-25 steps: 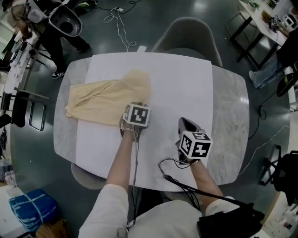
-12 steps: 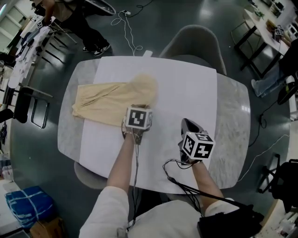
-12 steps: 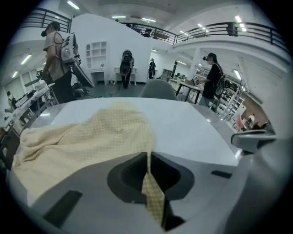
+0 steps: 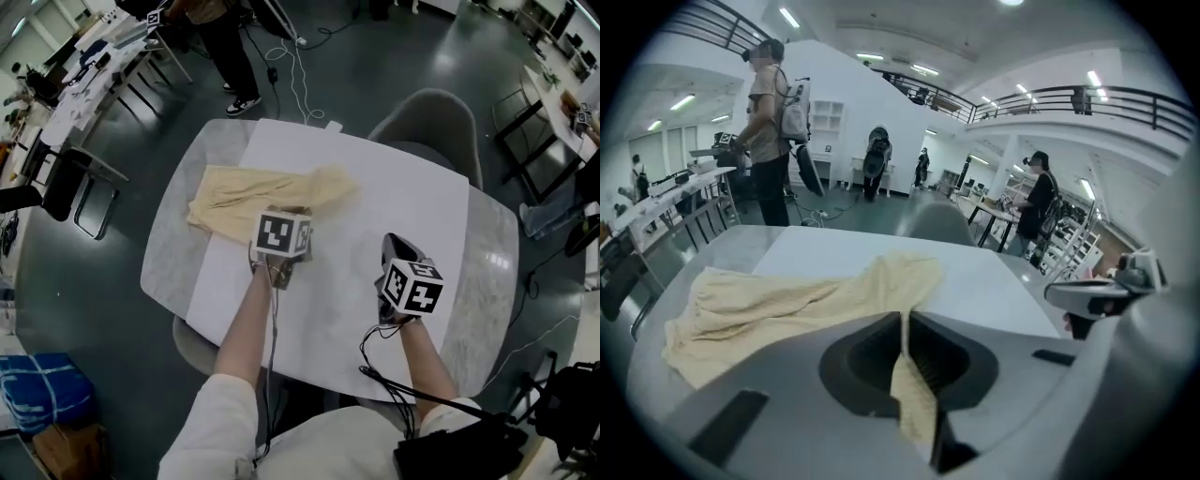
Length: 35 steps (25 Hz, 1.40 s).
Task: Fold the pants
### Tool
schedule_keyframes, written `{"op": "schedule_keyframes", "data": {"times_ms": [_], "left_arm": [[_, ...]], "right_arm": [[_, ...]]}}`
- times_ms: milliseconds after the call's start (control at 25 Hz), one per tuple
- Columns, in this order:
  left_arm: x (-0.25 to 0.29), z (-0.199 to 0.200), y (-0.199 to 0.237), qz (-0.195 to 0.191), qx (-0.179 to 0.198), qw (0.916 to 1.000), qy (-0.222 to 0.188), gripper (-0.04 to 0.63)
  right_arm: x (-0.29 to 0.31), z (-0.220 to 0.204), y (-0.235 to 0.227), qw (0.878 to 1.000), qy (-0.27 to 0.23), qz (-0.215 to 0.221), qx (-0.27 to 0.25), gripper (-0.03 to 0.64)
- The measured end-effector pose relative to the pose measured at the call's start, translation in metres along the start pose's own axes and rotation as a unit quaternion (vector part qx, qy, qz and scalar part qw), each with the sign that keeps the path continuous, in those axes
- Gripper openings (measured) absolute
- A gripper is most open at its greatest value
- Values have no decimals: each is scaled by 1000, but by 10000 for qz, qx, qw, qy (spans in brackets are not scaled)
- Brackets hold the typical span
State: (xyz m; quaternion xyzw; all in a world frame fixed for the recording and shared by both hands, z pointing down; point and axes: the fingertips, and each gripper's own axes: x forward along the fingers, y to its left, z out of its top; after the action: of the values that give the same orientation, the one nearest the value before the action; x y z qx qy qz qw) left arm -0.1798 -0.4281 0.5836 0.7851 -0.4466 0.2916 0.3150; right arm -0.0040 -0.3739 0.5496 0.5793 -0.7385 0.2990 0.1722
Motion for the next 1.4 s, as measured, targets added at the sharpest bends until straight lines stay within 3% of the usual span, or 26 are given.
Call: {"op": "schedule_keyframes", "data": {"times_ms": [240,560,720,920,960,1000,1400], "left_arm": [[-40,11,64,-72,-163,9997,-180,29],[-78,28,155,-20,-430,9986,-315,29],[-105,37,224,461,-733,9948,-537,29],[-115,6,314,1593,-827,9820,-592,50],[-116,-1,320,1589,-962,9803,-664,101],[-117,-7,322,1528,-1095,9794,-742,112],[-140,-29,305,1579,-1112,9736,-1218,112]], "right_arm": [[24,14,63,9996,-23,75,-268,-8],[54,0,125,9995,124,130,-260,-8],[68,-4,139,9995,164,110,-262,-8],[88,-15,154,9995,195,109,-210,-8],[91,-18,157,9995,207,121,-205,-8],[94,-21,160,9994,225,138,-210,-8],[97,-25,196,9984,208,286,-442,-8]]}}
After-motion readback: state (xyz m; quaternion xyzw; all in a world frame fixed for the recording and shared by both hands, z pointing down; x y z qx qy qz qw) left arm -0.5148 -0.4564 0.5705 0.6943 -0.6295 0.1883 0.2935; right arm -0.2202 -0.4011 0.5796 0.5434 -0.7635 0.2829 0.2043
